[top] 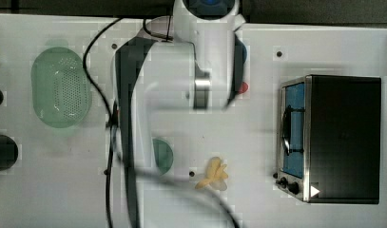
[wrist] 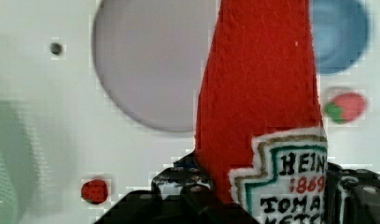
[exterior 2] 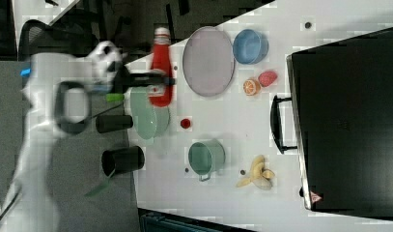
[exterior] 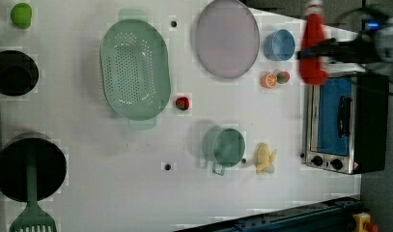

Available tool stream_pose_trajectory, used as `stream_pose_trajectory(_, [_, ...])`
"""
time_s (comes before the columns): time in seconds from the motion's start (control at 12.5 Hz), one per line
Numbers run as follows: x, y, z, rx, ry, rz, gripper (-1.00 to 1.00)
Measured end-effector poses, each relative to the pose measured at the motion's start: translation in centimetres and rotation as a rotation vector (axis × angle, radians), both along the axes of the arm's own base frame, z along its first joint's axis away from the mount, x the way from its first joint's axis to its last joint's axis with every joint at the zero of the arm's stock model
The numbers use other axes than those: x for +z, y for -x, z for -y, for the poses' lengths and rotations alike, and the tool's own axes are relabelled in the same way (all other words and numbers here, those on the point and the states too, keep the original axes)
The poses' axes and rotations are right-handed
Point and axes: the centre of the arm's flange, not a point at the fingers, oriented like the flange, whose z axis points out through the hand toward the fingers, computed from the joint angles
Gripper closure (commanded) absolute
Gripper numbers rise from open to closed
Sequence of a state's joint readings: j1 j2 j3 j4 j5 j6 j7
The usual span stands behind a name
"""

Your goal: Pick ketchup from plate and place it on table.

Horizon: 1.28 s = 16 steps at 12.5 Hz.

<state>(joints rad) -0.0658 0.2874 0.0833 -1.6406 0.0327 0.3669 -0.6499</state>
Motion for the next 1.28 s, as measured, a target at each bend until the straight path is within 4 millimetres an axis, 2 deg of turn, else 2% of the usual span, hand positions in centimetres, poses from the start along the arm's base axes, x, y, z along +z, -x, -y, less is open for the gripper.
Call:
stream_pose_trajectory(0.08, [3.6, 1.6, 0.9, -0.034, 0.008, 0.038, -0.17])
stream_pose_trajectory(0.16, [5.9, 3.5, 1.8, -0.067, 0.013, 0.064, -0.17])
stream_pose_trajectory(0.24, [7.1, 5.2, 2.6, -0.096, 0.017, 0.080, -0.17])
stream_pose_trajectory(0.32, [7.1, 6.5, 3.5, -0.116, 0.023, 0.092, -0.17])
stream_pose_trajectory(0.4, [5.8, 7.5, 4.1, -0.131, 0.027, 0.094, -0.17])
stream_pose_trajectory(0.48, [3.0, 8.2, 4.5, -0.143, 0.028, 0.091, -0.17])
stream_pose_trajectory(0.56, [-0.7, 9.0, 4.7, -0.153, 0.029, 0.073, -0.17])
stream_pose_trajectory(0.8, [-13.7, 12.7, 4.6, -0.162, 0.030, -0.053, -0.17])
stream_pose_trajectory(0.96, [-20.9, 15.5, 4.1, -0.163, 0.030, -0.159, -0.17])
stream_pose_trajectory(1.12, [-26.0, 17.7, 3.9, -0.163, 0.031, -0.248, -0.17])
stream_pose_trajectory(1.28, [-28.4, 17.8, 4.0, -0.170, 0.029, -0.237, -0.17])
